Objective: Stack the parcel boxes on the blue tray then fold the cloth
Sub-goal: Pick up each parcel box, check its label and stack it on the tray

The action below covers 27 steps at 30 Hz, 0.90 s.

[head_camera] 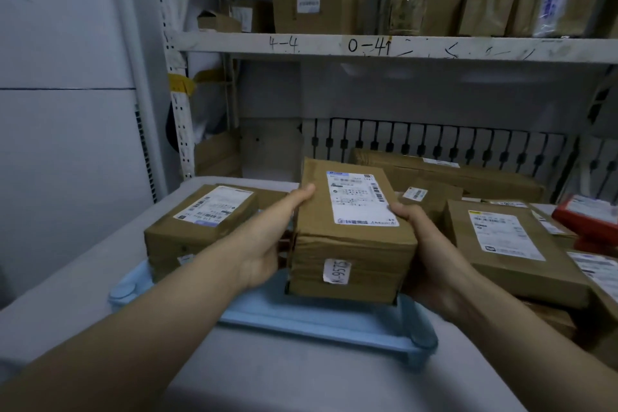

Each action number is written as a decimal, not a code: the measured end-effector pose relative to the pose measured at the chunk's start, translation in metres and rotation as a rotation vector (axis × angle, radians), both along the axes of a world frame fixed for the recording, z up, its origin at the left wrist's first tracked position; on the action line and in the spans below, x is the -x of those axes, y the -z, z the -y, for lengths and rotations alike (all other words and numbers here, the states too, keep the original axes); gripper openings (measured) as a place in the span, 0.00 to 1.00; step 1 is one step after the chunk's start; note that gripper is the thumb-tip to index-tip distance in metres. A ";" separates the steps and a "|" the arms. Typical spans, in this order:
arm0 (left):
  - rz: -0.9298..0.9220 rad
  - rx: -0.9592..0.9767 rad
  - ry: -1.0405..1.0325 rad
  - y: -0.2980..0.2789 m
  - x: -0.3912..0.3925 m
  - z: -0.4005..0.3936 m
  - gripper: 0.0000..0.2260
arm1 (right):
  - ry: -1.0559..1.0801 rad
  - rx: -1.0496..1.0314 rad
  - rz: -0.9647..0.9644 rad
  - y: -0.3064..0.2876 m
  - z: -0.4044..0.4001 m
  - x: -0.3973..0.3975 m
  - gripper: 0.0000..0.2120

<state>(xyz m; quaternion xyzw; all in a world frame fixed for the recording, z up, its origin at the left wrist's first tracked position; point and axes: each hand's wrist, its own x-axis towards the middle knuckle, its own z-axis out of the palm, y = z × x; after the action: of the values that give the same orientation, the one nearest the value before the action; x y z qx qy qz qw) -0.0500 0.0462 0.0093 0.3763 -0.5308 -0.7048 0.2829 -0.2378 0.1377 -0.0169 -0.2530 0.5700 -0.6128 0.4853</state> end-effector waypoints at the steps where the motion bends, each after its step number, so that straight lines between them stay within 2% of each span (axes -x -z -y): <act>1: 0.022 0.028 -0.013 -0.002 -0.005 0.003 0.17 | 0.022 -0.031 -0.016 0.000 0.006 -0.005 0.21; 3: 0.051 0.061 -0.034 -0.004 -0.014 0.010 0.14 | 0.046 -0.087 -0.040 0.001 0.018 -0.017 0.20; 8: 0.189 0.136 -0.049 -0.014 -0.034 0.030 0.16 | 0.025 -0.094 0.048 0.005 0.051 -0.053 0.19; 11: 0.369 0.290 -0.085 -0.017 -0.040 0.040 0.24 | 0.031 -0.092 0.064 0.005 0.066 -0.067 0.18; 12: 0.431 0.355 -0.103 -0.017 -0.040 0.043 0.23 | 0.042 -0.090 0.060 0.004 0.068 -0.070 0.18; 16: 0.612 0.599 -0.167 -0.014 -0.036 0.046 0.12 | 0.071 -0.092 0.014 0.004 0.070 -0.075 0.15; 20: 0.792 0.795 -0.164 -0.009 -0.031 0.042 0.19 | 0.047 -0.104 -0.037 0.007 0.066 -0.072 0.15; 22: 0.843 0.830 -0.159 -0.006 -0.029 0.038 0.22 | 0.027 -0.110 -0.046 0.008 0.063 -0.072 0.14; 27: 0.869 0.891 -0.132 -0.004 -0.025 0.032 0.21 | 0.040 -0.111 -0.033 0.007 0.056 -0.076 0.13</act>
<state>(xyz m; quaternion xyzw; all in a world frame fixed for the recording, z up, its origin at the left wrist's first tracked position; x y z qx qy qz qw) -0.0250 0.0138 0.0138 0.5065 -0.8158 -0.1794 0.2136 -0.1618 0.0822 -0.0239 -0.2245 0.6160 -0.5855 0.4768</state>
